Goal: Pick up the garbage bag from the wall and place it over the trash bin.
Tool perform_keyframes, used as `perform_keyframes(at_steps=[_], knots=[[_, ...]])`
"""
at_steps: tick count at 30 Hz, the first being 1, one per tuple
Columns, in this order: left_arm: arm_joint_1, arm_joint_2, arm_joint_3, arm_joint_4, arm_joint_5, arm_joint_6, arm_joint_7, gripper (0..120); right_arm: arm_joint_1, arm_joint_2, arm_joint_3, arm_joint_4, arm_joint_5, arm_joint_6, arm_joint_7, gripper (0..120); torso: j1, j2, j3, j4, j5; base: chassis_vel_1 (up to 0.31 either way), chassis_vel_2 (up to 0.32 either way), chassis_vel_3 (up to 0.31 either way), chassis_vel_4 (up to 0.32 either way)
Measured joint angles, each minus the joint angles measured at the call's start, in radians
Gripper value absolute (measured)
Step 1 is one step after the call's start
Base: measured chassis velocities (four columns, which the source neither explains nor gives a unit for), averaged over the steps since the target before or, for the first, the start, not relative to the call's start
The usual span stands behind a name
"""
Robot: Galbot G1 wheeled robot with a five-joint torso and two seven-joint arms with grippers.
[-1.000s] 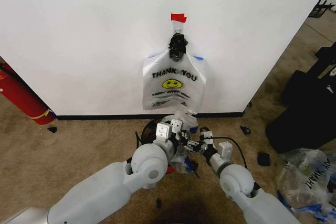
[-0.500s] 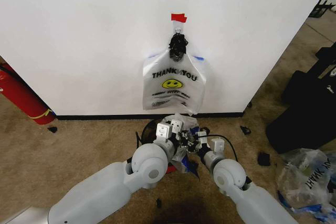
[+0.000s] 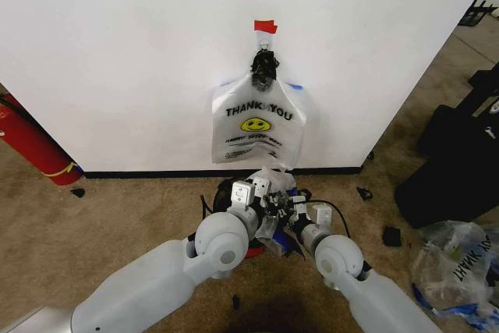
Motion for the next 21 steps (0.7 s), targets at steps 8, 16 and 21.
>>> perform_keyframes(at_steps=[8,16,21], knots=[[0.007,0.020,-0.025,-0.019,-0.001,-0.002,0.002,0,-0.015,0.026,0.013,0.002,0.000,0.027,0.024,0,0.000,0.000,0.000,-0.0001,0.0000,0.000,0.000,0.000,0.000],[0.097,0.095,-0.164,-0.082,-0.006,-0.004,0.007,0,-0.089,0.052,0.112,0.053,0.001,0.106,0.003,0,0.000,0.000,0.000,-0.0001,-0.0002,0.000,0.000,0.000,0.000],[0.146,0.126,-0.241,-0.099,-0.017,-0.004,0.015,0,-0.122,0.050,0.150,0.078,0.013,0.119,-0.016,0,0.000,0.000,0.000,0.0000,-0.0002,0.000,0.000,0.000,0.000]])
